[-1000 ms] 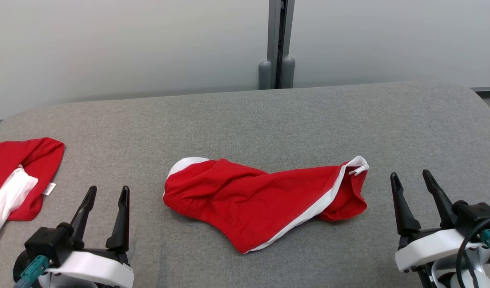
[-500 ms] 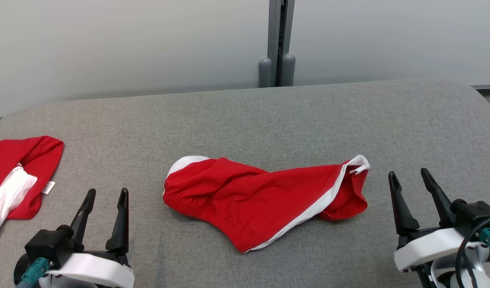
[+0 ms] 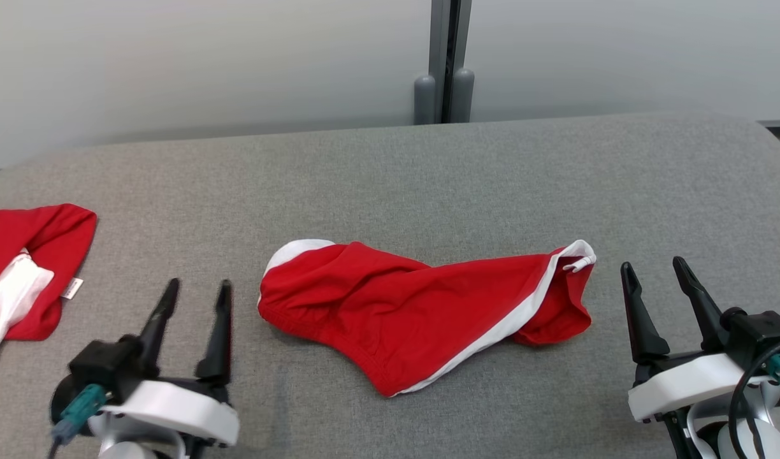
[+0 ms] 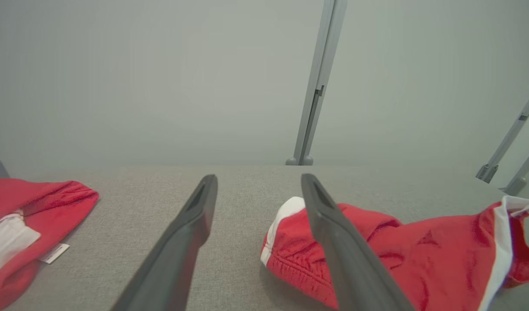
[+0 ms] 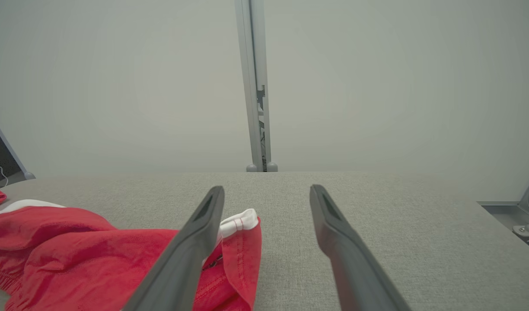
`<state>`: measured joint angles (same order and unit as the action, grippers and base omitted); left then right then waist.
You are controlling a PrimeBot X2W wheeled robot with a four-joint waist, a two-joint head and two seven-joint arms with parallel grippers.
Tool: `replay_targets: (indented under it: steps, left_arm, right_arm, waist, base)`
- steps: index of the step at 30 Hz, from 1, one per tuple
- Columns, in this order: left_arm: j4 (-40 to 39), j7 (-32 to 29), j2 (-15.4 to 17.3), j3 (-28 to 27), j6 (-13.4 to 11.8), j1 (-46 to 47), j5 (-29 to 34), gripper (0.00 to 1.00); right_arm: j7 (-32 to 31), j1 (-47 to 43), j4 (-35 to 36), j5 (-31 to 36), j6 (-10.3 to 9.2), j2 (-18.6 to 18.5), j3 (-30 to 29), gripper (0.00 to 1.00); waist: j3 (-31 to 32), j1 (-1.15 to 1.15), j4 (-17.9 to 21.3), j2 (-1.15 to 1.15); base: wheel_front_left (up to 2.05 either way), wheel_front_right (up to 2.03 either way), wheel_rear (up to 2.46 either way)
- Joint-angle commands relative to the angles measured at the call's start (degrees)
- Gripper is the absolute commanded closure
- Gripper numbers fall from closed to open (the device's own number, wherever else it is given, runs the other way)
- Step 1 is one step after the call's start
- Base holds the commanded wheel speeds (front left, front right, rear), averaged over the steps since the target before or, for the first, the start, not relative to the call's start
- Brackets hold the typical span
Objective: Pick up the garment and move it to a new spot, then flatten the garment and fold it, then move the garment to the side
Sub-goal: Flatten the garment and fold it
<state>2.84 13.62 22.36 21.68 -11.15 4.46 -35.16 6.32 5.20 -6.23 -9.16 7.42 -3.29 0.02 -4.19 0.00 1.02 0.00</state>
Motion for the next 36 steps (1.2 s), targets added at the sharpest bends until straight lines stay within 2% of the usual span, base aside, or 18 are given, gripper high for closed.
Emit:
replay_targets:
  steps: [1, 4, 8, 13, 21, 28, 29, 30, 36]
  left_arm:
    - [-0.2, -0.3, -0.3, 0.4, 0.2, 1.1, 0.4, 0.00]
    - [-0.2, -3.8, -1.6, 3.7, 2.0, 2.6, -0.2, 0.00]
    - [0.6, -11.0, -5.2, 9.9, 5.7, 3.7, -3.2, 0.00]
    - [2.6, -16.7, -7.9, 13.8, 8.2, 3.4, -6.5, 0.00]
    - [7.8, -18.3, -9.3, 14.4, 7.4, 2.4, -8.0, 0.00]
    - [8.8, -16.5, -9.5, 14.5, 9.2, 4.5, -7.8, 0.00]
    - [8.4, -15.9, -9.4, 14.3, 9.5, 4.9, -7.6, 0.72]
    - [8.1, -15.7, -9.1, 14.4, 9.8, 5.0, -7.5, 1.00]
    - [2.1, -15.9, -6.7, 15.0, 10.1, 6.3, -5.2, 1.00]
  right_arm:
    - [0.1, 0.6, 0.3, 0.0, 0.13, -0.1, -0.3, 0.00]
    - [0.4, 1.3, 0.2, 0.2, 0.13, 0.0, 0.1, 0.00]
    - [0.9, 2.4, -0.4, 0.2, 0.13, 0.1, 1.3, 0.00]
    - [1.6, 3.5, -1.1, 0.4, 0.13, 0.2, 1.6, 0.00]
    - [2.7, 4.9, -1.7, 0.2, 0.13, 0.2, 1.7, 0.00]
    - [3.1, 5.8, -2.4, 0.0, 0.13, 0.3, 1.6, 0.00]
    - [3.1, 5.9, -2.5, -0.1, 0.13, 0.3, 1.6, 0.00]
    - [3.2, 6.0, -2.6, -0.3, 0.13, 0.3, 1.6, 0.00]
    - [3.4, 5.9, -2.7, -0.4, 0.13, 0.3, 1.1, 0.00]
  waist:
    - [-0.6, 0.00, 0.0, 0.00]
    - [-2.0, 0.00, 0.4, 0.00]
    - [-4.5, 0.00, 1.6, 0.00]
    - [-6.8, 0.00, 2.8, 0.00]
    - [-9.5, 0.00, 4.1, 0.00]
    - [-10.6, 0.00, 4.0, 0.00]
    - [-10.6, 0.00, 4.0, 0.00]
    - [-10.7, 0.00, 4.0, 0.00]
    - [-10.3, 0.00, 3.1, 0.00]
  base:
    - [0.00, 0.00, 0.00]
    - [0.00, 0.00, 0.00]
    - [0.00, 0.00, 0.00]
    - [0.00, 0.00, 0.00]
    - [0.00, 0.00, 0.00]
    - [0.00, 0.00, 0.00]
    - [0.00, 0.00, 0.00]
    - [0.00, 0.00, 0.00]
    - [0.00, 0.00, 0.00]
